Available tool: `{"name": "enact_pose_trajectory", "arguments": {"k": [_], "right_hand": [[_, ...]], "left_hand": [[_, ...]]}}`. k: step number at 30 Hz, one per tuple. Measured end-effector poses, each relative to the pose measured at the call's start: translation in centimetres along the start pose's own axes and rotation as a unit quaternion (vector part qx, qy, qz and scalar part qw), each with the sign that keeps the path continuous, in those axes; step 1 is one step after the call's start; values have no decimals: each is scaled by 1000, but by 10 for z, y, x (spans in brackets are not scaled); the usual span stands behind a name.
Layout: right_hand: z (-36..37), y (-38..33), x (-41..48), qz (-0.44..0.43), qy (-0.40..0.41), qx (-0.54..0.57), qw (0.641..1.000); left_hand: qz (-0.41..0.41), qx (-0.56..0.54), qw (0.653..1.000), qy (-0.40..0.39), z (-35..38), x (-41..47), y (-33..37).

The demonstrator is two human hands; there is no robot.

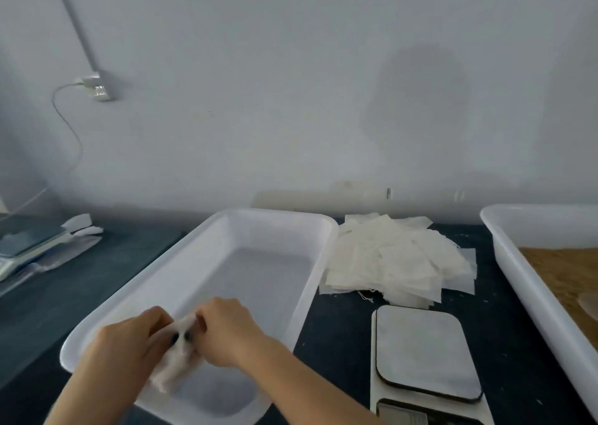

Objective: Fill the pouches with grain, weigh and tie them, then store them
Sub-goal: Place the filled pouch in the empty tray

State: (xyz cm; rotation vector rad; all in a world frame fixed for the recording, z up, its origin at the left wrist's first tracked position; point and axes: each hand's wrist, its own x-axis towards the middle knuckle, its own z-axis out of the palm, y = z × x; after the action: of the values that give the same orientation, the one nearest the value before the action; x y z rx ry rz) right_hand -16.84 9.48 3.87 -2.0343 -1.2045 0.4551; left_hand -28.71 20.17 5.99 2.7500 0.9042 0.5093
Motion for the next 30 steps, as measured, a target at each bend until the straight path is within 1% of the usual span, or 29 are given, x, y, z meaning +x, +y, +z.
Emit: {"name": "enact_pose_trajectory", "arguments": {"k": [3, 6, 11, 13, 15, 16, 17, 18, 20, 22, 23, 24, 26, 27, 28, 30], "right_hand": [[16, 0, 9, 33, -41, -8, 999], [20, 0, 15, 49, -57, -18, 997], [11, -2, 11, 24, -105, -15, 994], [8, -4, 8, 11, -119, 2, 993], [4, -7, 2, 5, -118, 9, 993], [0, -8, -3, -5, -108, 11, 994], [-6, -8, -9, -24, -95, 14, 995], [-13, -7, -16, -49, -72, 23, 996], [-35, 4, -32, -91, -10, 64, 994], [-61, 27, -51, -84, 60, 117, 988], [-74, 42, -61, -65, 101, 135, 983], [-86, 59, -72, -41, 146, 146, 978], [-110, 95, -94, 10, 235, 146, 961], [-122, 114, -105, 41, 276, 137, 951], [-132, 133, -116, 74, 310, 125, 940], [-148, 169, -140, 139, 355, 105, 918]], "left_hand": [[-13, 39, 997, -71, 18, 9, -29], [-27, 56, 994, -85, 39, 28, -60], [-69, 179, 975, -113, 68, 64, -117], [-82, 186, 971, -123, 76, 74, -134], [-90, 152, 978, -115, 75, 73, -132], [-92, 143, 979, -113, 72, 70, -123], [-88, 140, 982, -94, 67, 64, -107], [-70, 127, 989, -42, 63, 56, -90], [-9, 56, 995, 87, 50, 34, -45], [62, 1, 978, 199, 29, 8, 23], [96, -19, 968, 231, 22, -3, 60], [143, -40, 958, 244, 19, -13, 95], [259, -82, 935, 228, 21, -28, 160], [293, -108, 932, 185, 30, -30, 188], [302, -131, 936, 123, 43, -28, 213], [274, -135, 952, -4, 79, -9, 253]]}}
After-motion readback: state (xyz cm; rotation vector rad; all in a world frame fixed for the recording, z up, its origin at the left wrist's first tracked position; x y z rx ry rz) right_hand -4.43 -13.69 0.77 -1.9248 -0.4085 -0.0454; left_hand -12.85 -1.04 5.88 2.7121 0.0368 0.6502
